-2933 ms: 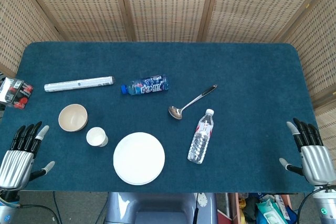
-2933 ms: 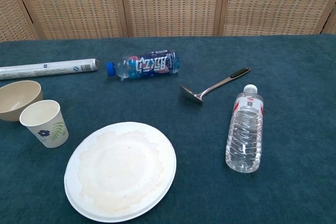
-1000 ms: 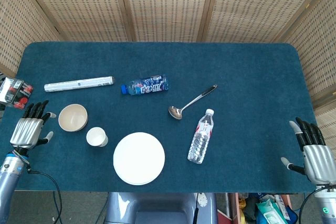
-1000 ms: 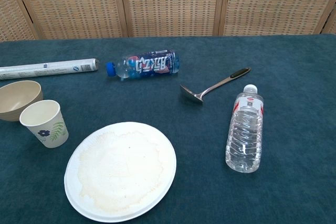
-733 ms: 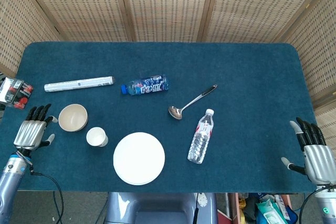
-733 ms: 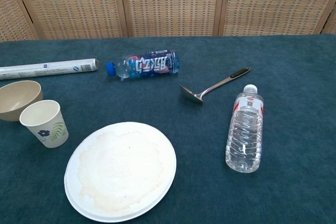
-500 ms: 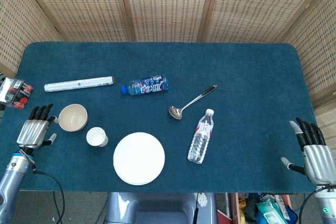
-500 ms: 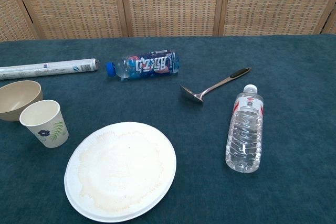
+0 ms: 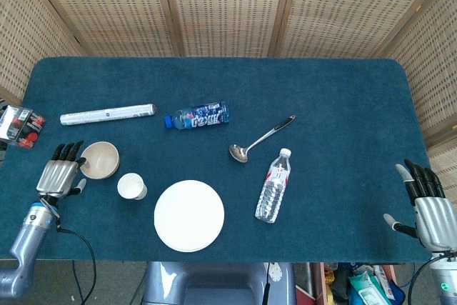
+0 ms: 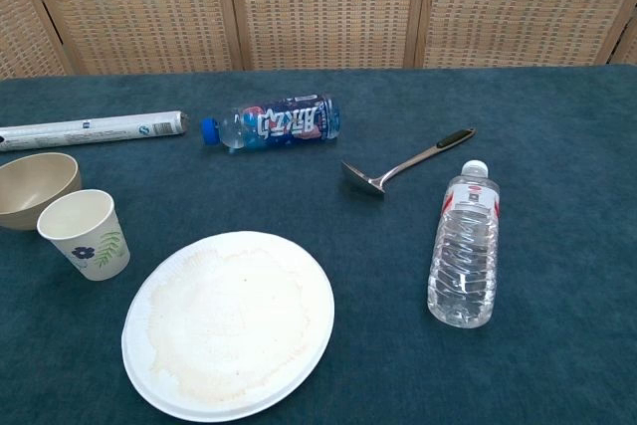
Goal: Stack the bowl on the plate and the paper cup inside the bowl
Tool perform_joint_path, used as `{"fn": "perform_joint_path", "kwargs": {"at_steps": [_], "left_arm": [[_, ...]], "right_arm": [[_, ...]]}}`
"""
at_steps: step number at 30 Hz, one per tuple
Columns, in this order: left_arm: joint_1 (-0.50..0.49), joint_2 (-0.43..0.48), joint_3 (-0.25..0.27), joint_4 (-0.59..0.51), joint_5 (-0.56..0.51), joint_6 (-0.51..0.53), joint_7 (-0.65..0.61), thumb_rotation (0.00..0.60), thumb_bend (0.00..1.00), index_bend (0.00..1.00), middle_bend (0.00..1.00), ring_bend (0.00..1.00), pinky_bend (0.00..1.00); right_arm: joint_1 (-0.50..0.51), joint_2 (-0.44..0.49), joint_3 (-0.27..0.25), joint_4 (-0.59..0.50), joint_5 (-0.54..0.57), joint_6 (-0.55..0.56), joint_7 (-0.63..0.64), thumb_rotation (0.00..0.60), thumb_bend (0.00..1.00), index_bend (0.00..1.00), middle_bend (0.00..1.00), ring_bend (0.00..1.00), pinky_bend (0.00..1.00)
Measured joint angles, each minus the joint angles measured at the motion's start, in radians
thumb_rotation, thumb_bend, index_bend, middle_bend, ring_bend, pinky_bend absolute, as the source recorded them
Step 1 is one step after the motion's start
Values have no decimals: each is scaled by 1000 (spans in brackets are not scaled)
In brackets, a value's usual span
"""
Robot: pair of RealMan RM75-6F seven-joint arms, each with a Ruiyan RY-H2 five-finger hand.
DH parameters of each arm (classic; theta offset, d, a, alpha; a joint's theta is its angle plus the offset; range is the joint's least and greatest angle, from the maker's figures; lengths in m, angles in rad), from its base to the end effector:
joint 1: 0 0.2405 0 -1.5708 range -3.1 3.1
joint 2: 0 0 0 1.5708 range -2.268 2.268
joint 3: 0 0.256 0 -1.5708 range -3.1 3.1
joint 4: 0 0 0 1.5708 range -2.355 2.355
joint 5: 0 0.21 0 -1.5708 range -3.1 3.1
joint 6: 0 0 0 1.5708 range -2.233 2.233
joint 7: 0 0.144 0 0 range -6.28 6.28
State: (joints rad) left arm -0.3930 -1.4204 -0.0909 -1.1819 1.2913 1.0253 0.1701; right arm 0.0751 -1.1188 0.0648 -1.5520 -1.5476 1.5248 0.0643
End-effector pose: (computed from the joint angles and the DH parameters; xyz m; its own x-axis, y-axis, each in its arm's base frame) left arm -0.3403 0.2933 0.0636 0.6016 0.2550 0.7570 0.7931 -0.0773 -0.6042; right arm -0.3145 -0.1816 0.1696 0.3917 0.0499 0.9187 -0.9180 -0.0459 0.3939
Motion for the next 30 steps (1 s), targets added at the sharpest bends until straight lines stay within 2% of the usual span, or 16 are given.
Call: {"fn": "perform_joint_path", "kwargs": {"at_steps": [13,21,30], "left_arm": [[-6,-50,10,77,-4,4,-5,600,404,633,0,0,0],[-1,-21,4,62,15,45,-33,600,405,656,0,0,0],[2,48,-6,-34,59,115,-50,600,405,659,0,0,0]], "right_arm": [[0,3,-3,-1,-6,0,12,600,142,9,0,0,0],[0,3,-2,0,-6,0,16,600,142,9,0,0,0],[-1,5,-2,-2,-6,1,17,600,142,9,0,0,0]]}}
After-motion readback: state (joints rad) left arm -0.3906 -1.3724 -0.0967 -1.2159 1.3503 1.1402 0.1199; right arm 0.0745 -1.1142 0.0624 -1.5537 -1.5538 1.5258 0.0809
